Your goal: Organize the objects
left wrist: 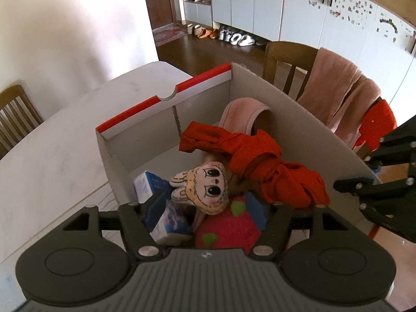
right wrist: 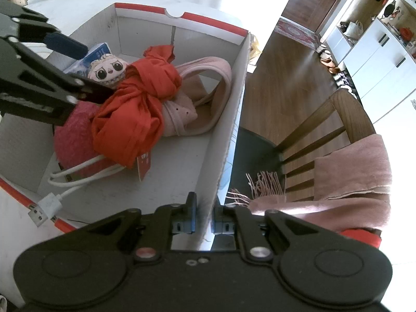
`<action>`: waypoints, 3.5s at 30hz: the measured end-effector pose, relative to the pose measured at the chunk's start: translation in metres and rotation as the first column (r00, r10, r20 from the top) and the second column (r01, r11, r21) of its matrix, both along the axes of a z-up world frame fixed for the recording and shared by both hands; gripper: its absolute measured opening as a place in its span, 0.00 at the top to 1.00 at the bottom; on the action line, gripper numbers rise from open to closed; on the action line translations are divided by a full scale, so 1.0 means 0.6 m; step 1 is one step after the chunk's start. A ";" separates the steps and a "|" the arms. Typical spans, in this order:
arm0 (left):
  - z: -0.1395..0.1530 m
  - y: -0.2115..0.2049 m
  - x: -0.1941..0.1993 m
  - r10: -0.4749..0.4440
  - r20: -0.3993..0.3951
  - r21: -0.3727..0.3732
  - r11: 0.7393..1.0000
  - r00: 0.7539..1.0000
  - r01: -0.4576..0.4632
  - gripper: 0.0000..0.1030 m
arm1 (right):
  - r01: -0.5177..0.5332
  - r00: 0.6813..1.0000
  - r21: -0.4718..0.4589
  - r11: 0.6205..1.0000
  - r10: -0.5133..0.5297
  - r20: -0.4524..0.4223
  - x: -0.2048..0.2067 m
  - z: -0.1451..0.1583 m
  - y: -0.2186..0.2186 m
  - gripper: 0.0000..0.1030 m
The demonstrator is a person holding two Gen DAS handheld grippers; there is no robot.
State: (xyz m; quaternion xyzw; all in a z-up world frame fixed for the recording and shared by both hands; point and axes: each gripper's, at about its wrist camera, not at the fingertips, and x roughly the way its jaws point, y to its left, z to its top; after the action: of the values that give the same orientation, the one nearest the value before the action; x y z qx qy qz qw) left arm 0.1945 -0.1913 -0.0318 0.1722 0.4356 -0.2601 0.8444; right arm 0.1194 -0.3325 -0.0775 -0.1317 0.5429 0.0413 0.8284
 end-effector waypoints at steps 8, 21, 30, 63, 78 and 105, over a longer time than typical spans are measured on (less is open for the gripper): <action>0.041 0.052 -0.029 0.030 -0.004 -0.096 0.995 1.000 -0.031 0.35 | 0.000 1.000 -0.003 1.000 0.000 -0.002 -0.001 0.000 0.000 0.91; 0.065 0.195 -0.052 0.177 0.002 -0.140 0.975 0.984 -0.175 0.29 | 0.003 1.000 -0.006 1.000 -0.003 -0.006 -0.001 0.000 -0.003 0.91; 0.014 0.267 -0.056 0.273 -0.025 -0.093 0.957 0.962 -0.274 0.22 | 0.009 1.000 -0.012 1.000 -0.009 -0.009 -0.003 0.000 -0.007 0.90; -0.147 0.354 -0.025 0.370 -0.116 0.035 0.929 0.922 -0.368 0.30 | 0.020 0.999 -0.049 0.999 -0.022 -0.024 -0.002 -0.004 -0.004 0.89; -0.121 0.362 -0.029 0.398 -0.110 -0.028 0.915 0.911 -0.403 0.90 | 0.020 1.000 -0.051 0.999 -0.021 -0.022 -0.002 -0.004 0.001 0.89; 0.071 0.288 -0.021 0.245 0.057 -0.111 0.965 0.968 -0.238 0.95 | -0.001 1.000 -0.056 0.998 0.000 -0.006 -0.007 -0.003 0.008 0.89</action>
State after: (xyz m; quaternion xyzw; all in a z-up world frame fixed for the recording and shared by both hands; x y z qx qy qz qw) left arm 0.1822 -0.0188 0.0107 0.0831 0.4093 -0.1713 0.8923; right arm 0.1152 -0.3276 -0.0791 -0.1550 0.5464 0.0267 0.8226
